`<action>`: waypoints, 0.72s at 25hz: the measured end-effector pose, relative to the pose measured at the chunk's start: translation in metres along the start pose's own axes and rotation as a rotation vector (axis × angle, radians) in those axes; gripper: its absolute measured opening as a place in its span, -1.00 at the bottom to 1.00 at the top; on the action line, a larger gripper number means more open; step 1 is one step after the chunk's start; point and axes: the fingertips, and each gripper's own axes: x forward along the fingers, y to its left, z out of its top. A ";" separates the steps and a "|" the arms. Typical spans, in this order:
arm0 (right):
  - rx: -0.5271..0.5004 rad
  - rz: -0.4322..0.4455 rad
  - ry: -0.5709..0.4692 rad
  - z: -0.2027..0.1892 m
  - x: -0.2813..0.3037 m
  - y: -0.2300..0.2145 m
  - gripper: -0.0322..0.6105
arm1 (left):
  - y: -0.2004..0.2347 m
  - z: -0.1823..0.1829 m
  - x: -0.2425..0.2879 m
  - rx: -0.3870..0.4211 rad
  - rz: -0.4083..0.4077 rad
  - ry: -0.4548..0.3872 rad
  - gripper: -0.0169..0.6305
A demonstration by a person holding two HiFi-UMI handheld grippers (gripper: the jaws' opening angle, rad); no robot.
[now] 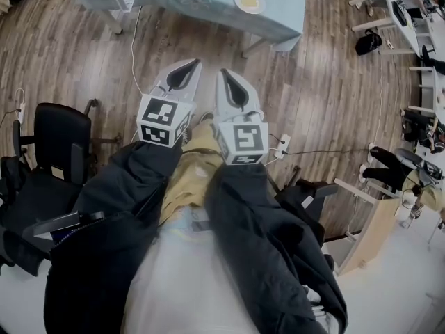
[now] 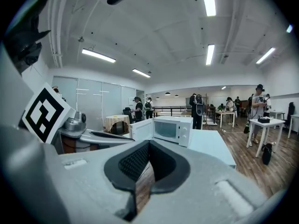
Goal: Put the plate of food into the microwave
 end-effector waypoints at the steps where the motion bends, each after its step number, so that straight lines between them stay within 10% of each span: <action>1: 0.003 -0.002 0.006 -0.002 0.001 -0.003 -0.89 | -0.001 -0.001 0.003 -0.001 -0.003 0.004 -0.95; 18: 0.033 0.105 0.003 0.010 0.081 -0.103 -0.89 | 0.014 0.042 0.126 0.043 0.053 0.014 -0.95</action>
